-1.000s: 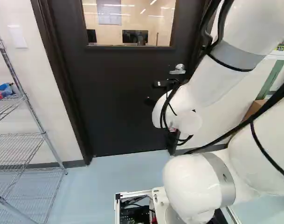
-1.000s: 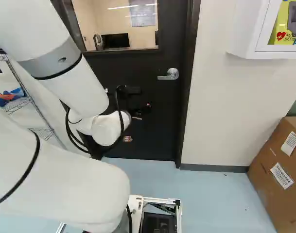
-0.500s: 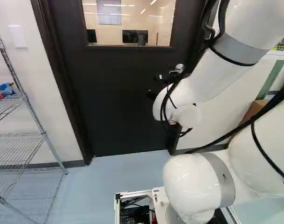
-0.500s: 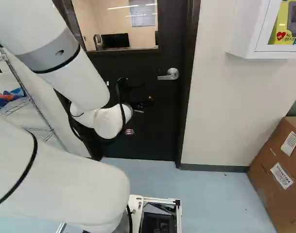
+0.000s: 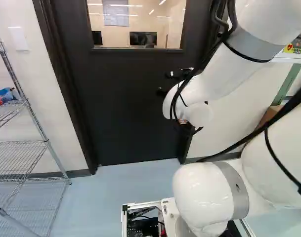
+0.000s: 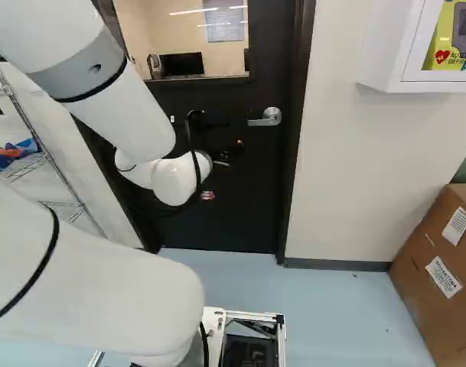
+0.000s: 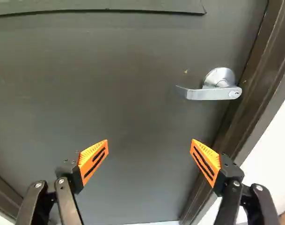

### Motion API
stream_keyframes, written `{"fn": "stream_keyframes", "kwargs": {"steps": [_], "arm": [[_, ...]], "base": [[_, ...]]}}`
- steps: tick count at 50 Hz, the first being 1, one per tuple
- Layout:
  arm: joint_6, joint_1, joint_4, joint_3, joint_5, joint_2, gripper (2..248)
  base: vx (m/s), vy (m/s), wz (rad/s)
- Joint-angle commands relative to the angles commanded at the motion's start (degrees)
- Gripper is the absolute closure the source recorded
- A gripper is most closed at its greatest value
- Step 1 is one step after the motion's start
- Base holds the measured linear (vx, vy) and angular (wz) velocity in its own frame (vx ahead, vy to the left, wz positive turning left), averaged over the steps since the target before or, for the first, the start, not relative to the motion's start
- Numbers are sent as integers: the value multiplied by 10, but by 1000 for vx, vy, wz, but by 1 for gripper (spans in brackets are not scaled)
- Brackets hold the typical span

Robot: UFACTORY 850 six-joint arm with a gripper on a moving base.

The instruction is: Open the door and move inside

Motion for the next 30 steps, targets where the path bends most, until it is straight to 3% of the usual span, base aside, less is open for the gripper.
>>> {"fn": "stream_keyframes", "kwargs": {"steps": [30], "arm": [[0,-13,0,-58,0,-21,3]], "base": [[0,0,0]]}}
